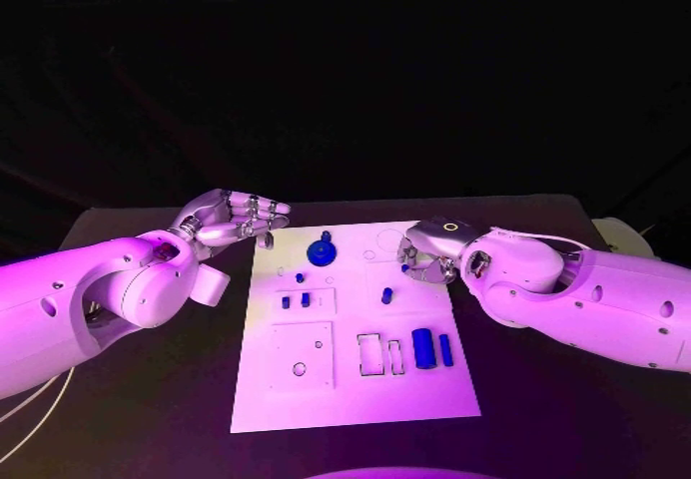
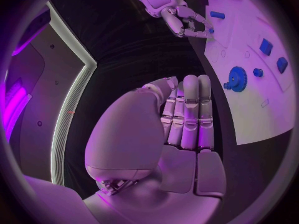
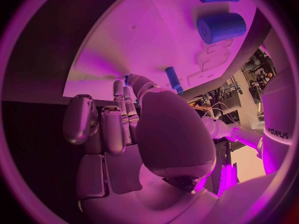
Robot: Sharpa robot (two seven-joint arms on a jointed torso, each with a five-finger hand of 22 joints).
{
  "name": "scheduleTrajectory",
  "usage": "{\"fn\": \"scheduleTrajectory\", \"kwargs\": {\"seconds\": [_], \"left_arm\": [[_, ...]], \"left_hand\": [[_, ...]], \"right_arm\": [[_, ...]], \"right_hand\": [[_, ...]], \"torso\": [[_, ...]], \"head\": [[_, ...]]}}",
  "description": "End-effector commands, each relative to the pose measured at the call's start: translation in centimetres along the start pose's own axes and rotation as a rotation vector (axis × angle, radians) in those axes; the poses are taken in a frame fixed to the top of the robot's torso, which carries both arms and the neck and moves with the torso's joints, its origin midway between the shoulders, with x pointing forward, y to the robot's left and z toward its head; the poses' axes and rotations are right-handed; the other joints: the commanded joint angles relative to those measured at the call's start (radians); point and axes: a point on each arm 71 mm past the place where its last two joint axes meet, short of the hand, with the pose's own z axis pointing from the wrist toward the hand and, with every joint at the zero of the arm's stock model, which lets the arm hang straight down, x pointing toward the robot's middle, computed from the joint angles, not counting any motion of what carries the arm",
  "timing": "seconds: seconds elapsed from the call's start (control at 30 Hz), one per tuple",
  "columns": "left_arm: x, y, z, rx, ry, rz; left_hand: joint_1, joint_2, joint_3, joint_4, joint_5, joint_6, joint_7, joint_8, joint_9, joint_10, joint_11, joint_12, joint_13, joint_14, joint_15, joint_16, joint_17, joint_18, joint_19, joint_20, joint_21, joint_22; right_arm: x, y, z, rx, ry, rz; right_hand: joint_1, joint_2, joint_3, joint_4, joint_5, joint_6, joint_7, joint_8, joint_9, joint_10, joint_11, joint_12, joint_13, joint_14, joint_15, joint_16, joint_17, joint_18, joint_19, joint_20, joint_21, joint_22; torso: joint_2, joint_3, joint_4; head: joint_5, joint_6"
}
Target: Assemble the parts on the task board
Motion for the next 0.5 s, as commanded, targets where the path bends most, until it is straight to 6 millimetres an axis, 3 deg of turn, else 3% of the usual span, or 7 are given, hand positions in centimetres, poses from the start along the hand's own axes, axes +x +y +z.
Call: {"fn": "scheduleTrajectory", "kwargs": {"seconds": [0.03, 0.5], "left_arm": [[0.16, -0.25, -0.01, 0.021, 0.004, -0.028], [0.19, -0.19, -0.03, 0.011, 0.005, -0.029]], "left_hand": [[-0.004, 0.003, -0.008, 0.0, -0.002, -0.004, 0.001, 0.006, -0.001, -0.007, -0.002, 0.005, 0.002, -0.008, 0.0, -0.004, -0.002, 0.006, -0.007, 0.001, -0.005, -0.002], [-0.003, 0.005, -0.01, -0.003, -0.001, -0.006, 0.002, 0.006, -0.002, -0.01, -0.001, 0.008, 0.003, -0.008, 0.0, -0.008, -0.004, 0.006, -0.007, 0.001, -0.008, -0.004]], "right_arm": [[0.35, -0.04, 0.04, 0.009, 0.031, -0.037], [0.91, 0.47, 0.32, 0.003, 0.053, -0.039]], "right_hand": [[0.009, -0.001, 0.01, -0.002, 0.001, 0.014, -0.001, -0.001, 0.001, 0.01, -0.001, -0.003, -0.003, 0.048, -0.001, 0.004, 0.002, -0.02, 0.007, -0.001, 0.007, 0.029], [0.008, 0.005, 0.045, -0.02, -0.005, 0.051, -0.013, 0.009, 0.007, 0.053, -0.013, -0.002, -0.014, 0.05, -0.01, 0.012, 0.01, -0.026, 0.021, -0.009, 0.039, 0.056]], "torso": [[-0.001, 0.0005, -0.0002], [-0.001, 0.0016, -0.001]], "head": [[0.0, -0.003], [0.003, -0.006]]}}
